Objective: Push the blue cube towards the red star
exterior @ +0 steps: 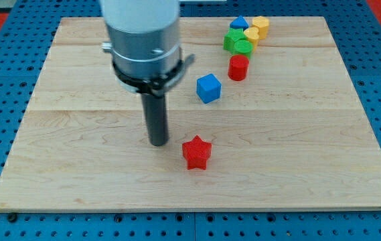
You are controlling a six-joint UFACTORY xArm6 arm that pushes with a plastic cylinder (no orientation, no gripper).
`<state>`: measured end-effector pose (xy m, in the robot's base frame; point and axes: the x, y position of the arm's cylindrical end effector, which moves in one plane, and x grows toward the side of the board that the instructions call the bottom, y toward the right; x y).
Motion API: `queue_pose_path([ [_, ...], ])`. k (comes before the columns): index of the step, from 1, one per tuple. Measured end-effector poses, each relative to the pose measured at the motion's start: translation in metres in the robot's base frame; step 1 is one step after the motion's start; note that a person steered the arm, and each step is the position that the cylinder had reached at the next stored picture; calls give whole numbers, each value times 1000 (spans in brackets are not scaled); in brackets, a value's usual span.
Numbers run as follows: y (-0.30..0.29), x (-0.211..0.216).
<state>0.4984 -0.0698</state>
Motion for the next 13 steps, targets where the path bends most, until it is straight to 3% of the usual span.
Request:
queue_pose_path([
  [2, -17, -116],
  [3, 29, -164],
  [4, 88, -169],
  [6, 123, -132],
  [8, 119, -100],
  [10, 84, -93],
  [11, 75, -123],
  [12, 21, -102],
  [13, 36, -93],
])
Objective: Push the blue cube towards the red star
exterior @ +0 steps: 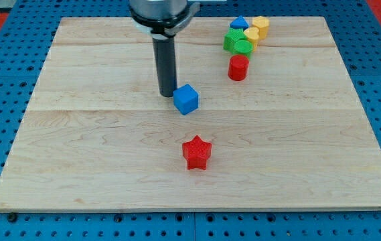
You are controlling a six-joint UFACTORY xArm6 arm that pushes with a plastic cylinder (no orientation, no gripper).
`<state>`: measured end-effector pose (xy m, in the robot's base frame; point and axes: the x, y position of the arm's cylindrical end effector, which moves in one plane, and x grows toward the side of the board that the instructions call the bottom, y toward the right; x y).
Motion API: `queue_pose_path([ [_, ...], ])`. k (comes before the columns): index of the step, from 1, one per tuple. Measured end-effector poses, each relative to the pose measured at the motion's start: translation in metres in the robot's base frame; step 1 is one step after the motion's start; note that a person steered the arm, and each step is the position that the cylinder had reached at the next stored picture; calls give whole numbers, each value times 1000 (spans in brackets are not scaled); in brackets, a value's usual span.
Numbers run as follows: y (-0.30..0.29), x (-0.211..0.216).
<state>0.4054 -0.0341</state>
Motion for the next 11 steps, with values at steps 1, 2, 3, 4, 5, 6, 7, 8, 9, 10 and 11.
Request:
queue_pose_path([
  [1, 6, -10],
  [2, 14, -10],
  [3, 27, -10],
  [4, 41, -10],
  [5, 59, -10],
  [6, 70, -10],
  [7, 45, -6],
  [8, 2, -3],
  [9, -10, -3],
  [10, -8, -1],
  [11, -5, 1],
])
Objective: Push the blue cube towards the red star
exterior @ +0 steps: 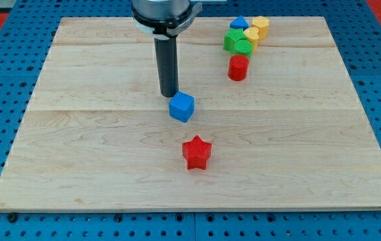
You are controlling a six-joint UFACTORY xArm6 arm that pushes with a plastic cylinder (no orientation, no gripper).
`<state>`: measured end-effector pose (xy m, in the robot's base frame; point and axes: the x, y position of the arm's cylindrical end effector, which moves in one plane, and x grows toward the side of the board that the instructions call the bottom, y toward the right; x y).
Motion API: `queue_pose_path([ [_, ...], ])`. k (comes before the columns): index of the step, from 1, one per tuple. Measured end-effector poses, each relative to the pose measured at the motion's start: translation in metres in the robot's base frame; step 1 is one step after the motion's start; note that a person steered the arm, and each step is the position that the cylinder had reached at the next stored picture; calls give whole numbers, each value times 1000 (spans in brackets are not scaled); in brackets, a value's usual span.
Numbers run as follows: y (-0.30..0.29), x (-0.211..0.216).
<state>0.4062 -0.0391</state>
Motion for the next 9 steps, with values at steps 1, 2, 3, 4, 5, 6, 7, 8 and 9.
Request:
queue_pose_path([
  [1, 9, 11],
  [2, 11, 21],
  [3, 12, 21],
  [4, 21, 21],
  [5, 37, 21],
  [6, 47, 22],
  [7, 50, 22],
  [8, 57, 23],
  [9, 61, 23],
])
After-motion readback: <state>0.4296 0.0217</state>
